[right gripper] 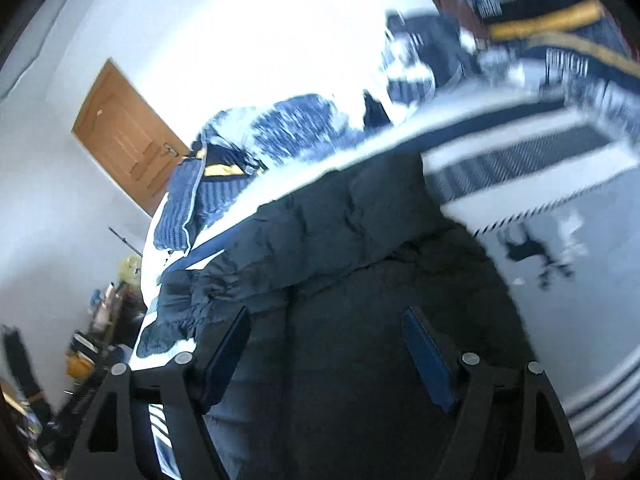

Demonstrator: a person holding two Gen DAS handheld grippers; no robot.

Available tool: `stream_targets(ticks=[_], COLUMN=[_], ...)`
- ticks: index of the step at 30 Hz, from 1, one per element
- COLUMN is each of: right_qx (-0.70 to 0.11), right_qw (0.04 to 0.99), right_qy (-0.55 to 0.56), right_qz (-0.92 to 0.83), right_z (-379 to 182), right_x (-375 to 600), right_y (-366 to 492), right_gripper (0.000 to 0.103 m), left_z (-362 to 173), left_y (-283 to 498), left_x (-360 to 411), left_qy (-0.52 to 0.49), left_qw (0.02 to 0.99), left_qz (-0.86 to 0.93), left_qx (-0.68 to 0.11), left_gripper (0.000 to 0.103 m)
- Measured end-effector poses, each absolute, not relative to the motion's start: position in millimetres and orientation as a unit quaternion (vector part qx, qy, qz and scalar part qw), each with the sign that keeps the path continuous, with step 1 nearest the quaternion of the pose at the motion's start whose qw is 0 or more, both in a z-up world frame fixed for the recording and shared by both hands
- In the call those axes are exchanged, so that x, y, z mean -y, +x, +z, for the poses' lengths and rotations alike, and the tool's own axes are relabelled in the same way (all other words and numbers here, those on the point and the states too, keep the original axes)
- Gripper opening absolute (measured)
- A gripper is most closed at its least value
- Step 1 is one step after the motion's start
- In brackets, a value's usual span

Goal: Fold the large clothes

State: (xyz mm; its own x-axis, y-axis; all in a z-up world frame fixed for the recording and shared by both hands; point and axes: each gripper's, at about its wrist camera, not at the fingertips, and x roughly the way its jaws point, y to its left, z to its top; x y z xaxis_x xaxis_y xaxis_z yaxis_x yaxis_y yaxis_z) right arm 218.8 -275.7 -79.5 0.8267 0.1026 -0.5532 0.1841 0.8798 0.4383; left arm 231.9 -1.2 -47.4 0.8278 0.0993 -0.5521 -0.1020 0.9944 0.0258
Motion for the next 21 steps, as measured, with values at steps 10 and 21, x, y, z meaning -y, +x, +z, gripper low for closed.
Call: stream_targets(ticks=[10,21], right_qx=[-0.276,-0.281], right_qw=[0.943,0.944], right_qy=[0.186,0.161], right_qz=[0.017,0.056], right_z=[3,25], right_x=[210,164], right_y=[139,129], right_gripper=[0.083,0.085], left_z=[21,19], left_y=[141,134], left_x=[-43,-64], left_qy=[-0.040,-0.040], left_qw=[0.967,0.963], left_qz=[0.072,0.099], left_qx=[-0.241,-0.247], left_gripper=[0.092,0.093])
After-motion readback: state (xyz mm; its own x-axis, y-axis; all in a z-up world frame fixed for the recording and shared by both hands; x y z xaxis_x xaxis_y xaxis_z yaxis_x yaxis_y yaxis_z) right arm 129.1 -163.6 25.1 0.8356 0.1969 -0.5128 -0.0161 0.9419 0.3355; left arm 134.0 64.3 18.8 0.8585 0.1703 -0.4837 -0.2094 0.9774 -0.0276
